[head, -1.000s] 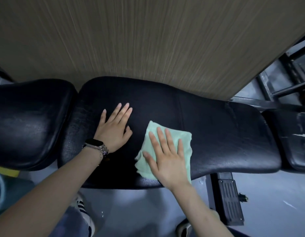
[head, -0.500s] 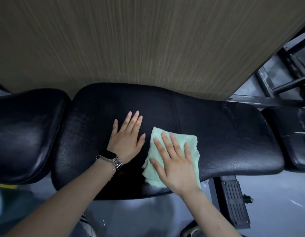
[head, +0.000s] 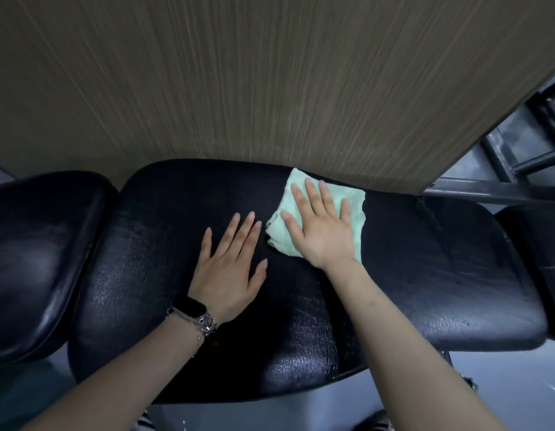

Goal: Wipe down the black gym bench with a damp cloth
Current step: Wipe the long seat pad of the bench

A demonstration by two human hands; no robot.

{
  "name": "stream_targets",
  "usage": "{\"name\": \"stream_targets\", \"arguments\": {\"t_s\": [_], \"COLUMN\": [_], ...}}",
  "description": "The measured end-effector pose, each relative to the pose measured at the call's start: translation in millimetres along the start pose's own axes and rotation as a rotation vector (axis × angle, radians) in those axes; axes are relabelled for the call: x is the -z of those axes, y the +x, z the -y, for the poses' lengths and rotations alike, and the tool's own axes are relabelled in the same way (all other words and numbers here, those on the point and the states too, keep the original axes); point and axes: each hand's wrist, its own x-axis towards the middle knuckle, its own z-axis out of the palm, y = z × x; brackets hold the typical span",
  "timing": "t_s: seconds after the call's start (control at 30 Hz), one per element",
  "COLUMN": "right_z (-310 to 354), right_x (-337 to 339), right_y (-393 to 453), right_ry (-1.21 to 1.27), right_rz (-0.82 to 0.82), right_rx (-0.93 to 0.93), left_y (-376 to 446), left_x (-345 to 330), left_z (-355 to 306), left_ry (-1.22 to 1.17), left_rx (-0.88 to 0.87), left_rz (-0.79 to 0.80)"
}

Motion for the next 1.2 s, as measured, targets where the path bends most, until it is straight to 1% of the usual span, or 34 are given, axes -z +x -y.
{"name": "stream_targets", "arguments": {"t_s": [0.2,0.43,0.77,0.9,1.2], "right_z": [-0.6,1.3,0.5,1.1,-4.5], "right_x": [4.4,3.6,-4.1,-5.5,-17.6], "right_y": [26.9,10.9,-68.3,-104.7,-168.1], "right_ry": [0.026,0.029,-0.014,-0.014,-0.022], "right_rz": [0.011,0.006,-0.015,-0.012,-0.103], "right_rx": [-0.041,-0.055,-0.039,-0.021,0.008], "left_y": [-0.9,-1.0,-2.1,-2.6,-1.4], "left_x": [0.4,1.6,6.2,9.8,13.7], "left_z": [-0.1,-0.8,-4.0,-6.9,-8.0], "left_ry": [0.000,-0.009,-0.010,-0.002,-0.021], "left_rx": [0.008,0.024,0.032,0.044,0.054], "left_rz": [-0.001,0.022,0.056,0.094,0.116]}}
